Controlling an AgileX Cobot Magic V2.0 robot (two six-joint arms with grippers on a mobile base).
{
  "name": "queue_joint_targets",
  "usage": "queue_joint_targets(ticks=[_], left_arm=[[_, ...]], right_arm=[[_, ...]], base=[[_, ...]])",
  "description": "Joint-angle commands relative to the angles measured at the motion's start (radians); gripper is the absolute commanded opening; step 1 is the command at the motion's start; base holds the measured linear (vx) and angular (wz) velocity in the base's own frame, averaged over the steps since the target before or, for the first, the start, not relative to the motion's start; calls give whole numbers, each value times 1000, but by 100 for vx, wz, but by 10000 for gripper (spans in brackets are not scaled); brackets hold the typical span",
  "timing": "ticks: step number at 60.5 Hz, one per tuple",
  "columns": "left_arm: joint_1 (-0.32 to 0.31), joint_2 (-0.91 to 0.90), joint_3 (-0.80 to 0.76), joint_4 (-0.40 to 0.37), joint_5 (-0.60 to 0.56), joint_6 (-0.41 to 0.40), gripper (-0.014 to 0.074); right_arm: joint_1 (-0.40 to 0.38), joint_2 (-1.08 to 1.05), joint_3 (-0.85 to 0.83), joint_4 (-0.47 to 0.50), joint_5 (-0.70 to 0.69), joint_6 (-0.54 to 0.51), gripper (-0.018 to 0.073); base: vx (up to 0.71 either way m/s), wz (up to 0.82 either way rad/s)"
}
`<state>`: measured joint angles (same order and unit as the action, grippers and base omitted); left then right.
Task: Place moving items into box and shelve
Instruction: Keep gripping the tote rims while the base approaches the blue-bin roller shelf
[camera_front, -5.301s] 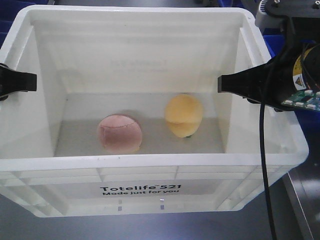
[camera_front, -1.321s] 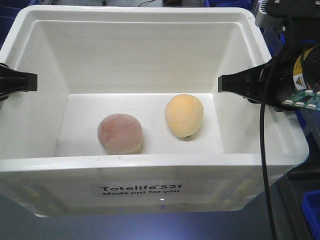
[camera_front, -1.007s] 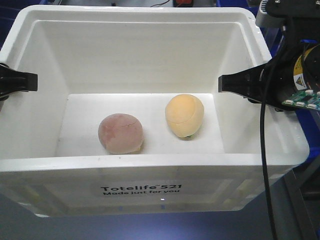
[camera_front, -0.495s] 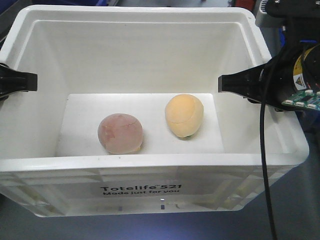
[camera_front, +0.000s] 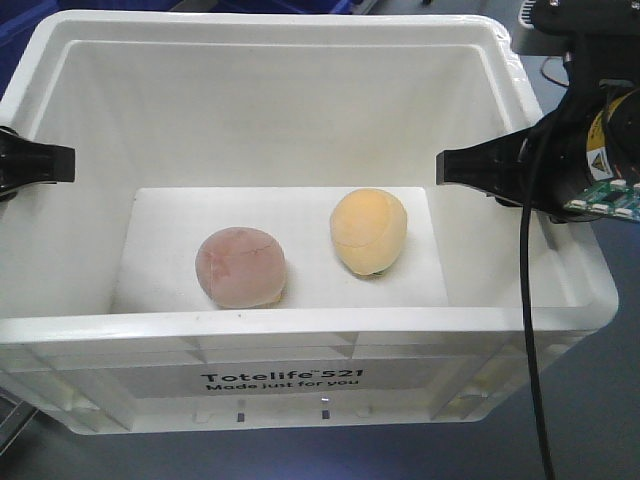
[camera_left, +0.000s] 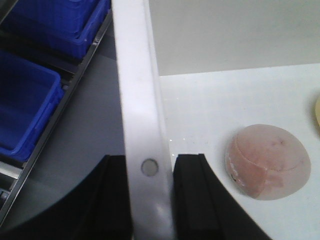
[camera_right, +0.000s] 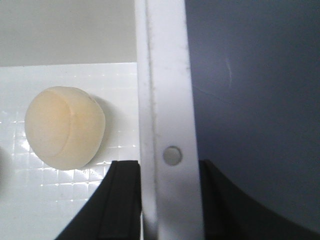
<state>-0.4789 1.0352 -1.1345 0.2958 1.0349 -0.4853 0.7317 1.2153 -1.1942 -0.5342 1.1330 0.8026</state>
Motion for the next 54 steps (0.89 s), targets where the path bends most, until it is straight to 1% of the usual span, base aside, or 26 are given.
queue_joint_targets(ticks=[1, 54], left_arm=[[-6, -26, -41, 48, -109, 1, -22], [-6, -26, -41, 48, -109, 1, -22]], right_arm=[[-7, -34, -40, -124, -65, -6, 75], [-7, -34, -40, -124, -67, -6, 75]], base=[[13, 52], [14, 57]])
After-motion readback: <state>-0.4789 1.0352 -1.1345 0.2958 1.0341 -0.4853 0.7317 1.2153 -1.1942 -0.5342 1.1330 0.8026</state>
